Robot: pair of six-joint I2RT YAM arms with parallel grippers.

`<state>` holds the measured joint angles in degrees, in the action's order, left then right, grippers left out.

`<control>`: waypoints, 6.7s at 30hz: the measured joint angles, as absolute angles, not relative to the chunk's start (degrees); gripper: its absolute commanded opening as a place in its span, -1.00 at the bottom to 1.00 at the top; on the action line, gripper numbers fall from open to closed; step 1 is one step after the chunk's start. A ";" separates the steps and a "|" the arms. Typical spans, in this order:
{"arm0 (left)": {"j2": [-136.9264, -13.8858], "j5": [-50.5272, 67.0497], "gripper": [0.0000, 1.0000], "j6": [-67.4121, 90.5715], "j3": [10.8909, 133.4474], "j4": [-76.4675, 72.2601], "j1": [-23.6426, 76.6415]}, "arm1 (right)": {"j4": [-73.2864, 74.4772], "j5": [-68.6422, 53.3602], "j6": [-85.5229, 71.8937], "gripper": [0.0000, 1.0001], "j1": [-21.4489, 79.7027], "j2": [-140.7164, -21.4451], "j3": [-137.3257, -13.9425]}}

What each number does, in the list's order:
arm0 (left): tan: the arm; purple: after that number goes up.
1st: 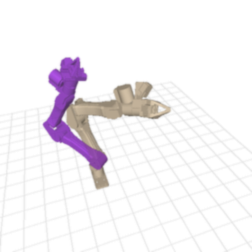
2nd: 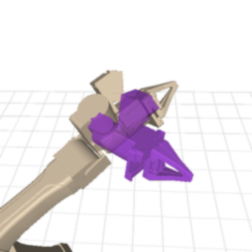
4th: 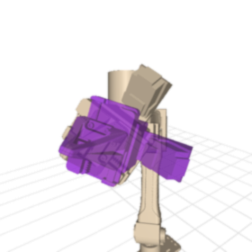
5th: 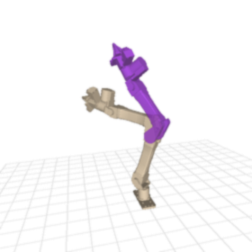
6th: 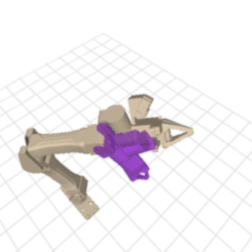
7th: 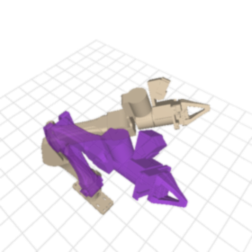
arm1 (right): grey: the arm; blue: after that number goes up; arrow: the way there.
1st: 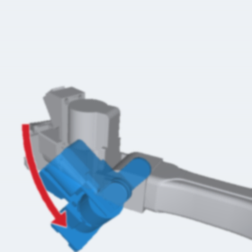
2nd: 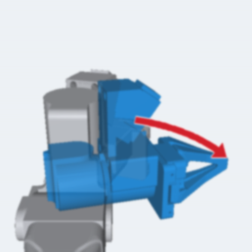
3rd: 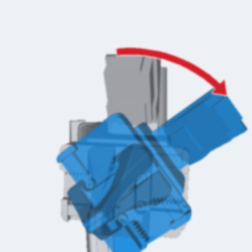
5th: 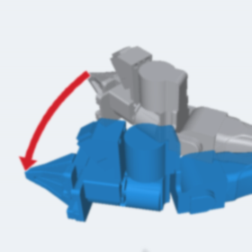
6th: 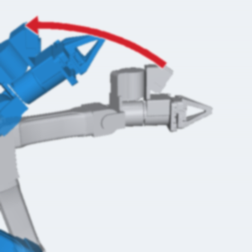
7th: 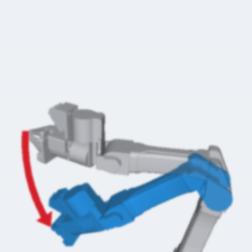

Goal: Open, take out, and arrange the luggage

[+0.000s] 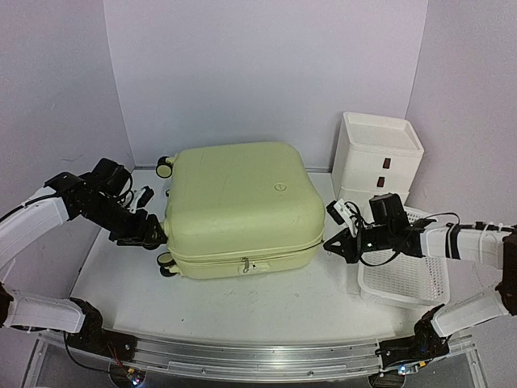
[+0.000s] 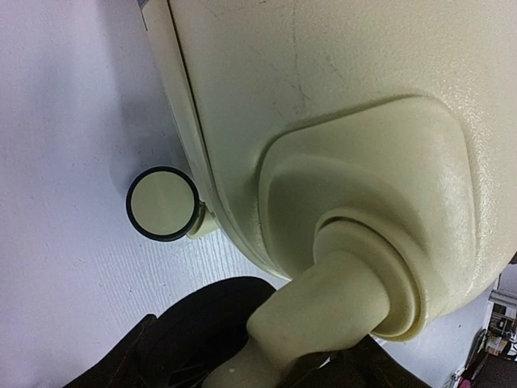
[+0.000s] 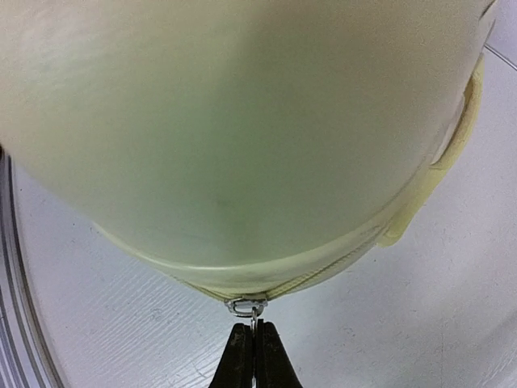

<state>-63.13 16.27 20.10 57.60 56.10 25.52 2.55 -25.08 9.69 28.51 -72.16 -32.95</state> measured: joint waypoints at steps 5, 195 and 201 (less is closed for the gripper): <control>-62.96 15.00 -1.00 20.10 57.60 56.40 25.52 | 3.51 -35.07 12.49 -1.00 22.26 -78.39 -36.80; -117.56 26.48 0.40 -10.79 105.60 18.87 36.82 | 34.04 -59.07 58.04 -1.00 17.43 -140.46 -117.47; -117.58 26.46 0.40 -10.72 105.60 18.83 36.75 | 32.58 -60.80 58.89 -1.00 19.14 -147.89 -128.18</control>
<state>-117.58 26.46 -10.72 105.60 18.83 36.75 32.58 -60.80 58.89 19.14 -147.89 -128.18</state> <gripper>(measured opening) 0.704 0.026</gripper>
